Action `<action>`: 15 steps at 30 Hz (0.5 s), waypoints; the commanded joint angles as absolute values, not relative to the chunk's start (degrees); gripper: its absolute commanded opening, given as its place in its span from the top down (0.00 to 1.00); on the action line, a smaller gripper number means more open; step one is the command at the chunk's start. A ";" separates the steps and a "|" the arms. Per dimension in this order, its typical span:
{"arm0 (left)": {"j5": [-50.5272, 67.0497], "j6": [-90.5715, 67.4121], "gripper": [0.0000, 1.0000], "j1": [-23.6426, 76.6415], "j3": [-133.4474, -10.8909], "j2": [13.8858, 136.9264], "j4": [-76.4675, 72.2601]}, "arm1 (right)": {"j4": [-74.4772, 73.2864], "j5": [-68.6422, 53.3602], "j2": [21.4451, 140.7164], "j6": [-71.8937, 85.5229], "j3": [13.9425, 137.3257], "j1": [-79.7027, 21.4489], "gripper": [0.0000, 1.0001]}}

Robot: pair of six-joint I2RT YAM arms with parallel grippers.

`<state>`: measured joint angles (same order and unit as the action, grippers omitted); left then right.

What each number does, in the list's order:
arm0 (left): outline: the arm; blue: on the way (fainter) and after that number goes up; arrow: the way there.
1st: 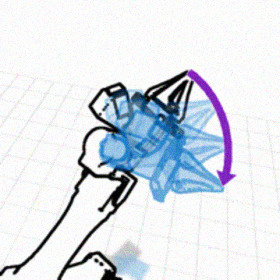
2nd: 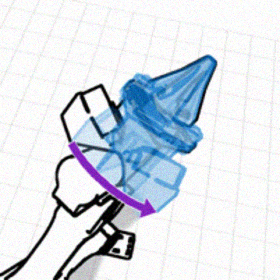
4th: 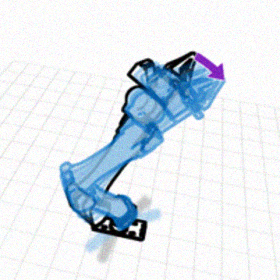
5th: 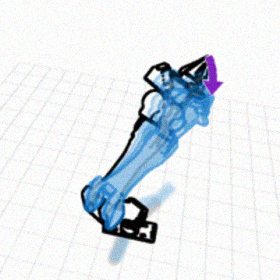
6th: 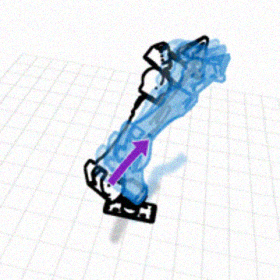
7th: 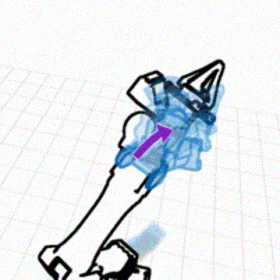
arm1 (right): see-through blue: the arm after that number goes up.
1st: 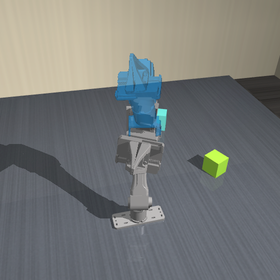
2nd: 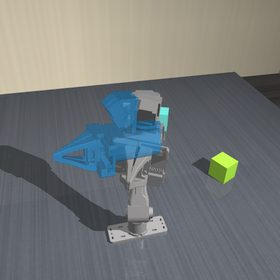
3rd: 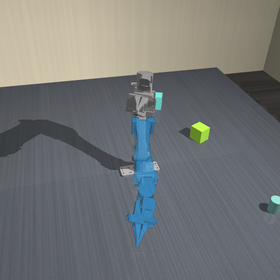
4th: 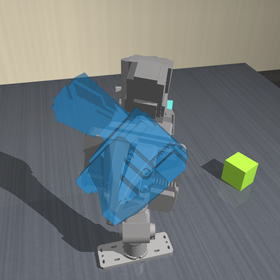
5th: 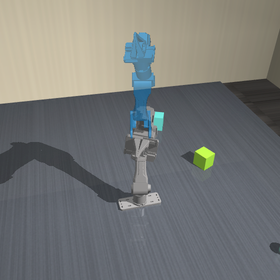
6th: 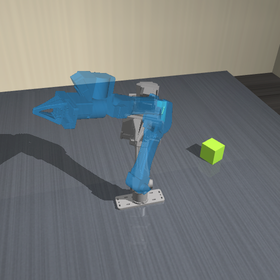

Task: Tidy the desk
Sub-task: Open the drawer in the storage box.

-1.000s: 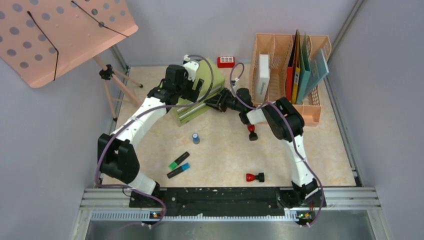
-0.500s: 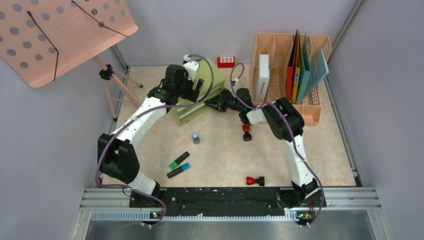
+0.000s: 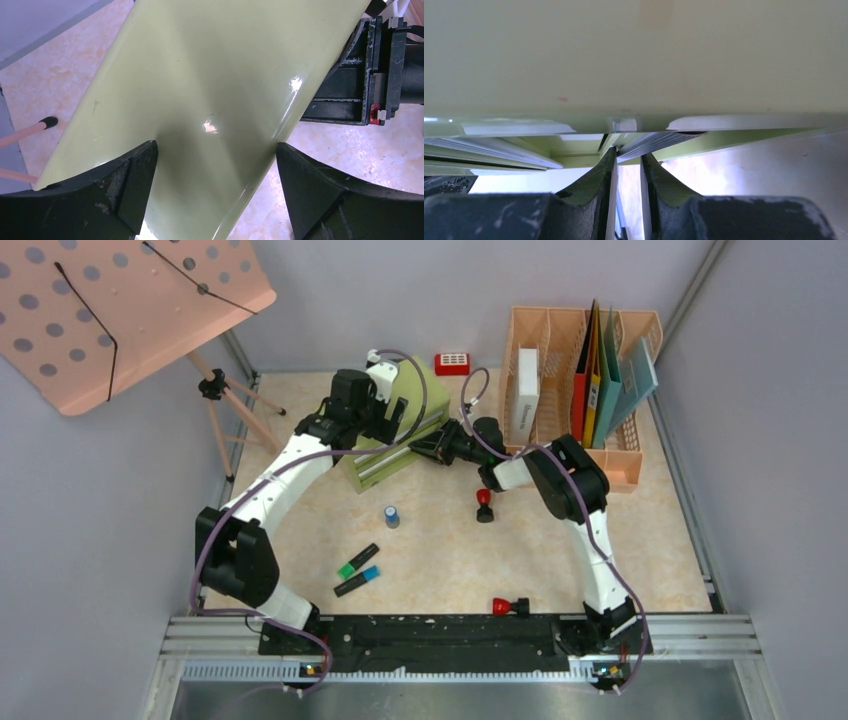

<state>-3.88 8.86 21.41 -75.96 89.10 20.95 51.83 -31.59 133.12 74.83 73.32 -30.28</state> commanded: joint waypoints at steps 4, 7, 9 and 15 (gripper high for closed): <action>-1.38 4.80 0.08 20.95 -72.36 93.64 33.22 | 52.73 -31.74 130.05 74.11 71.08 -31.64 1.00; -1.35 4.76 0.08 20.98 -72.51 93.87 33.24 | 52.65 -32.12 129.70 74.27 70.79 -31.67 1.00; -1.40 4.75 0.08 20.97 -72.60 93.98 33.35 | 52.33 -32.49 129.60 73.98 70.85 -31.58 1.00; -1.33 4.79 0.08 20.99 -72.39 93.87 33.31 | 50.47 -33.49 128.87 72.35 70.98 -31.13 1.00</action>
<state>-3.88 8.86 21.41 -75.96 89.14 20.91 51.81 -31.31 132.66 75.16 72.64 -30.33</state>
